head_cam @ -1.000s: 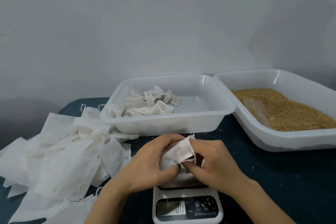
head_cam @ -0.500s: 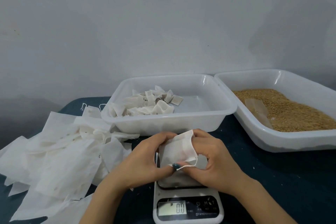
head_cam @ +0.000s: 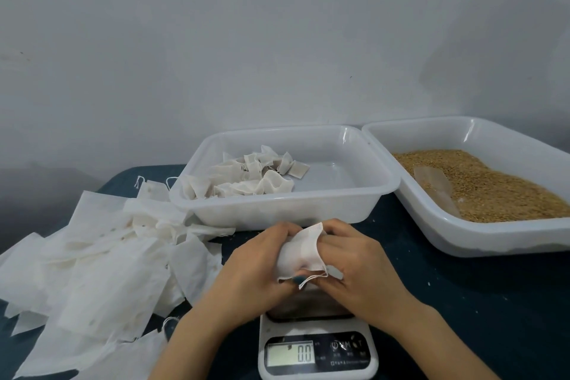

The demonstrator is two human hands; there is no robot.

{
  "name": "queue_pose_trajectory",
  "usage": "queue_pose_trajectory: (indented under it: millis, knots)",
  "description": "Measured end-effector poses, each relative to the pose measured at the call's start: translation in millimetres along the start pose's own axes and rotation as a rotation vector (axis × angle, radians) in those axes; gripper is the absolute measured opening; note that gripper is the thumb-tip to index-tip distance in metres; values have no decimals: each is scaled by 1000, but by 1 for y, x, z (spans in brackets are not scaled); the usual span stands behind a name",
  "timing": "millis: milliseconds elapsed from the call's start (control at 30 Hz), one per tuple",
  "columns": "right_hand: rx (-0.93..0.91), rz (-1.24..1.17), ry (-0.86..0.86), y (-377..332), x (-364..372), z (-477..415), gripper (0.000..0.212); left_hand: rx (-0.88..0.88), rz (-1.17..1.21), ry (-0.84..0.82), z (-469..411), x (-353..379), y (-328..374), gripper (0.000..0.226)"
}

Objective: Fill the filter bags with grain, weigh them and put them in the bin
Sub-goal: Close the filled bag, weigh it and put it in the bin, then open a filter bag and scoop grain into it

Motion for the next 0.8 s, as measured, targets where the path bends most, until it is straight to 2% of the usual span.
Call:
queue_pose_trajectory:
  millis: [133, 300, 400, 467, 567, 733, 800]
  knots:
    - [-49, -10, 135, -6, -15, 1, 28, -9, 27, 6, 0, 0, -2, 43]
    - [11, -269, 311, -2, -50, 2, 40, -43, 99, 67, 1, -5, -6, 36]
    - [102, -368, 417, 12, -65, 4, 32, -60, 113, 81, 1, -7, -8, 32]
    - [227, -277, 478, 27, -72, 3, 20, -79, 122, 77, 2, -6, -9, 30]
    - [425, -55, 438, 57, -76, -7, 13, -89, 120, 71, 4, -4, -10, 29]
    - [677, 151, 356, 126, -111, -25, 24, -93, 98, 57, 3, -3, -12, 27]
    - [825, 245, 209, 164, -120, -27, 26, -95, 85, 52, 2, -3, -12, 28]
Point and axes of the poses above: each hand's wrist, its own z-axis away from the middle knuckle, its own x-axis out of the palm, y = z × x, the point moved 10 cm from there along -z, towards the middle knuckle, and after that the axes turned 13 degrees about x, right-handed, at the moved point
